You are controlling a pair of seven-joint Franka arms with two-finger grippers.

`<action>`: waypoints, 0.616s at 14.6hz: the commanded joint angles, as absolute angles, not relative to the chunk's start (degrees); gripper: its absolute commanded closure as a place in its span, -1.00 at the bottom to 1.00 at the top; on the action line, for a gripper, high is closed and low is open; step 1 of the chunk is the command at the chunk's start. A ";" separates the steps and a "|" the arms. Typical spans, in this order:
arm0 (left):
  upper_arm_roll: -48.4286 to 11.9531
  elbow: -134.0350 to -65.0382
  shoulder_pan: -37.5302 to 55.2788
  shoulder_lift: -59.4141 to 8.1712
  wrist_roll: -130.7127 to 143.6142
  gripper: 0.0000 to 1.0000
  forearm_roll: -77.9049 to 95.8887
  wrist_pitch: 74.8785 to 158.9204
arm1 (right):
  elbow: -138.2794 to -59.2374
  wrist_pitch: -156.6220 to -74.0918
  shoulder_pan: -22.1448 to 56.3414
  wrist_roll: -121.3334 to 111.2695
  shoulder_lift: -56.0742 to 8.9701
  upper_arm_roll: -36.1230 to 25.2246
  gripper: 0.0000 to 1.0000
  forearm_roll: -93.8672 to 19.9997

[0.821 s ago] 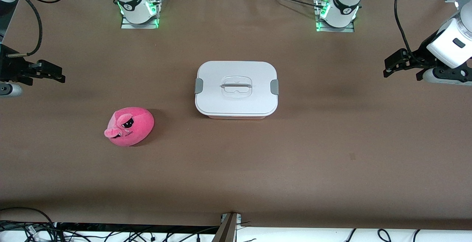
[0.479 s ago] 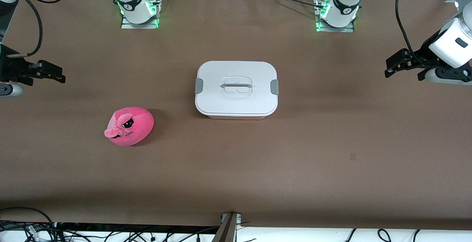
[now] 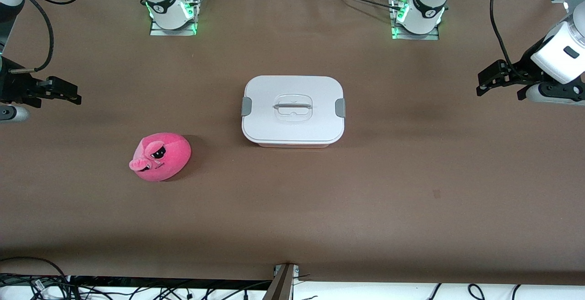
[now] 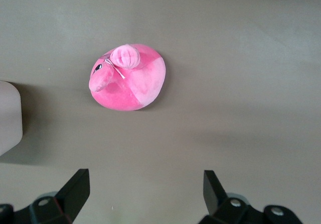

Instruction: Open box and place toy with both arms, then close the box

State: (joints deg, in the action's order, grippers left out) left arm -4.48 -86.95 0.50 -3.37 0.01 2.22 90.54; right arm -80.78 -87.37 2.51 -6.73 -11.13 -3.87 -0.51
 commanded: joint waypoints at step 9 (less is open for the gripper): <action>-7.82 -80.51 14.31 -15.37 -24.07 -1.00 3.50 89.38 | -79.89 -89.12 2.28 -8.08 -18.36 -3.60 -1.00 0.44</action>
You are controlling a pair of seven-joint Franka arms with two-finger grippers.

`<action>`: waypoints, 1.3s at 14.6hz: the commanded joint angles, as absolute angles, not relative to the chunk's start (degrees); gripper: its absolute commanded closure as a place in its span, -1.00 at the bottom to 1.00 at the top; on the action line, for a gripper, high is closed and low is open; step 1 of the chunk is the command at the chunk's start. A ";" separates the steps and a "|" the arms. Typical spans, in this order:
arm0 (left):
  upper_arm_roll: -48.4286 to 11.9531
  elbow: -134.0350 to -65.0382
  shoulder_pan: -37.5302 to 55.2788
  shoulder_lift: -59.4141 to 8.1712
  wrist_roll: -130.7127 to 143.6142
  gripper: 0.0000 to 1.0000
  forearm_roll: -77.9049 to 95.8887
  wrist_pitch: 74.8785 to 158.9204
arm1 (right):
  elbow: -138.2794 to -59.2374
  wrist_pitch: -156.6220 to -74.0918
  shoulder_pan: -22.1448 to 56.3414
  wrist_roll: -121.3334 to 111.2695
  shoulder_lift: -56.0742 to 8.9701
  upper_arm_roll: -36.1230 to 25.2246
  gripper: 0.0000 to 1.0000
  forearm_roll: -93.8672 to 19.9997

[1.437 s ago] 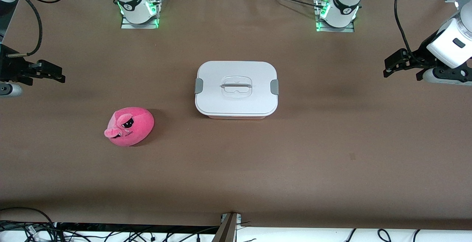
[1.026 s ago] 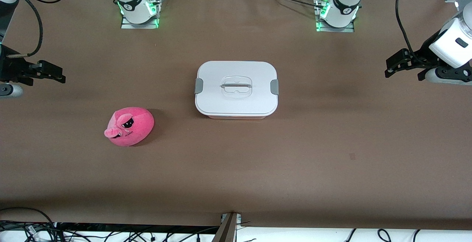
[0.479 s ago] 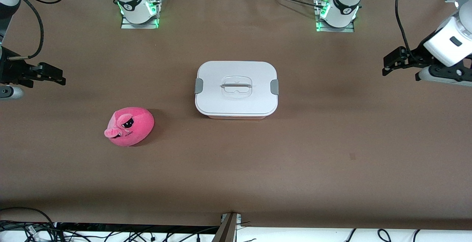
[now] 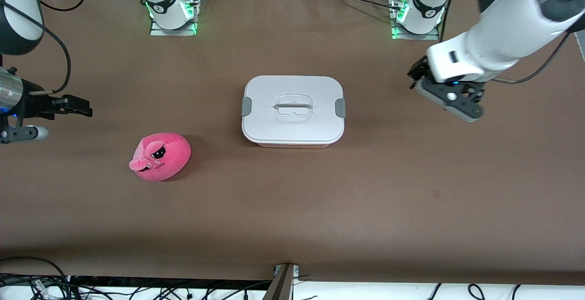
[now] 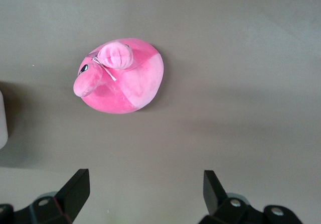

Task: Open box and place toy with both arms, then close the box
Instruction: 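Move the left gripper to the lid handle while the right gripper reaches the toy, then grasp the lid handle with the left gripper while the right gripper grasps the toy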

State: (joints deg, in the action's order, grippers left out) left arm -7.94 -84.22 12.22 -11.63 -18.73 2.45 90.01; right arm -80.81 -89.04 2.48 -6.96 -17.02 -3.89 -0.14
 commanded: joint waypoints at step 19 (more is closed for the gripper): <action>-7.82 -81.56 37.26 -34.45 -44.03 -0.51 2.55 115.32 | -94.65 -110.73 6.86 -37.52 -26.28 -3.25 -1.00 0.88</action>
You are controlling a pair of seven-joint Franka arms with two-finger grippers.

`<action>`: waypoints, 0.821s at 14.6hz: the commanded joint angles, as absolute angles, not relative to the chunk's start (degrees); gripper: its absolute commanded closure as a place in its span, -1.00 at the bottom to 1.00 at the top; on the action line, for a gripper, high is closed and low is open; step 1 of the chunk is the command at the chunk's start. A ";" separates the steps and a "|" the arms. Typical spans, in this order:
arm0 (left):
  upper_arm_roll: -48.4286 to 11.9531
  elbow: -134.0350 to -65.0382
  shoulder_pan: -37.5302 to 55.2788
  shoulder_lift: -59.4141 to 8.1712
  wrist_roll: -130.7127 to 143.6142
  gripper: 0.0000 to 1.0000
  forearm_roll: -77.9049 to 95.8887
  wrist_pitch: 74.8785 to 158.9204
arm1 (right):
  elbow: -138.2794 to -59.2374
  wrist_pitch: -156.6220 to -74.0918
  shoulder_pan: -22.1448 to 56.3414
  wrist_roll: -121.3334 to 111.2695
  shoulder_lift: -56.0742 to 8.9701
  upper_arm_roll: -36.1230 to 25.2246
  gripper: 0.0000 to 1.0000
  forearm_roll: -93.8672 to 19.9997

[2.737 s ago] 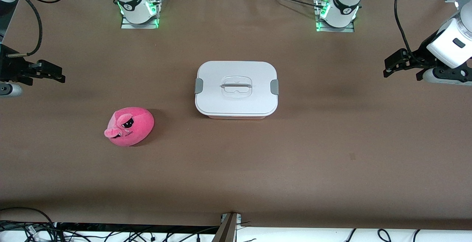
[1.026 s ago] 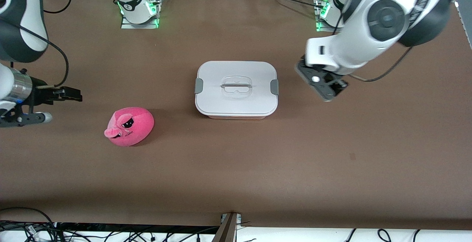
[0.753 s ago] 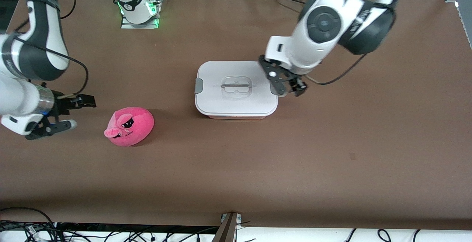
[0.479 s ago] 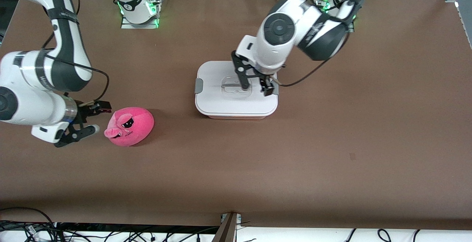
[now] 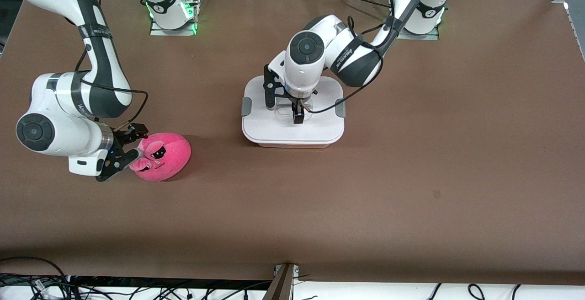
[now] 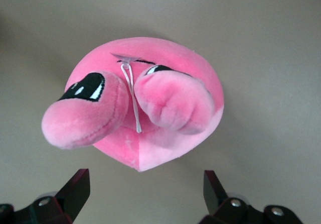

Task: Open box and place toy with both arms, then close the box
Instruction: 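Grasp the lid handle with the left gripper while the right gripper grasps the toy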

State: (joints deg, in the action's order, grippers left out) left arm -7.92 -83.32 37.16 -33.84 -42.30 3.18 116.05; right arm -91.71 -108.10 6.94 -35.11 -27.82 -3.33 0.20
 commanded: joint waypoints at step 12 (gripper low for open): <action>-9.40 -81.30 36.83 -32.53 -44.91 1.00 3.16 110.58 | -96.59 -122.61 7.21 -37.53 -30.59 -1.85 0.68 -0.17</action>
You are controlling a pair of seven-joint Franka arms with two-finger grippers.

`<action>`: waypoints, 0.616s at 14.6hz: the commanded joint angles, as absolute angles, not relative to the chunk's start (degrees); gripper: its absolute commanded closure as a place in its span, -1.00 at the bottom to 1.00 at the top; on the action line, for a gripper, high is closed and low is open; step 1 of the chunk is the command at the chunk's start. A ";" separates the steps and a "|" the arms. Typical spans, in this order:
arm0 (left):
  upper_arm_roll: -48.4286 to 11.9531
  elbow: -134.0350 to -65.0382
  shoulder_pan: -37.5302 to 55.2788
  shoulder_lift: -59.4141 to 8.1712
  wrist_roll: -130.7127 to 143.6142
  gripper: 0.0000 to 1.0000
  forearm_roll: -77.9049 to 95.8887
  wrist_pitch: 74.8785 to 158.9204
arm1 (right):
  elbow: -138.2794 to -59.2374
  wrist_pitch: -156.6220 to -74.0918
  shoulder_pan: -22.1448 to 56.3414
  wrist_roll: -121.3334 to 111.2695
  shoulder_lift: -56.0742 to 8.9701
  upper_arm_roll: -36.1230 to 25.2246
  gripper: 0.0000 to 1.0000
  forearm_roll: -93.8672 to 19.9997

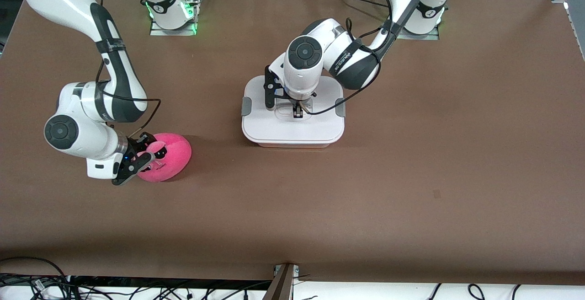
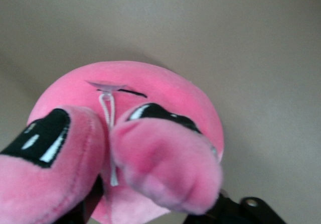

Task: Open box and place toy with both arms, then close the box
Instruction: 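Grasp the lid handle with the left gripper while the right gripper grasps the toy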

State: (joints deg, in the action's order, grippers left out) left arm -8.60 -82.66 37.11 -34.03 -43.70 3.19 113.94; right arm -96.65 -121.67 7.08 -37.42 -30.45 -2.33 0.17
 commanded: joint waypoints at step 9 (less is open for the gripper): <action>-10.02 -80.86 33.32 -23.04 -44.82 1.00 3.34 100.66 | -95.98 -119.54 7.29 -39.02 -27.35 -1.32 1.00 -2.29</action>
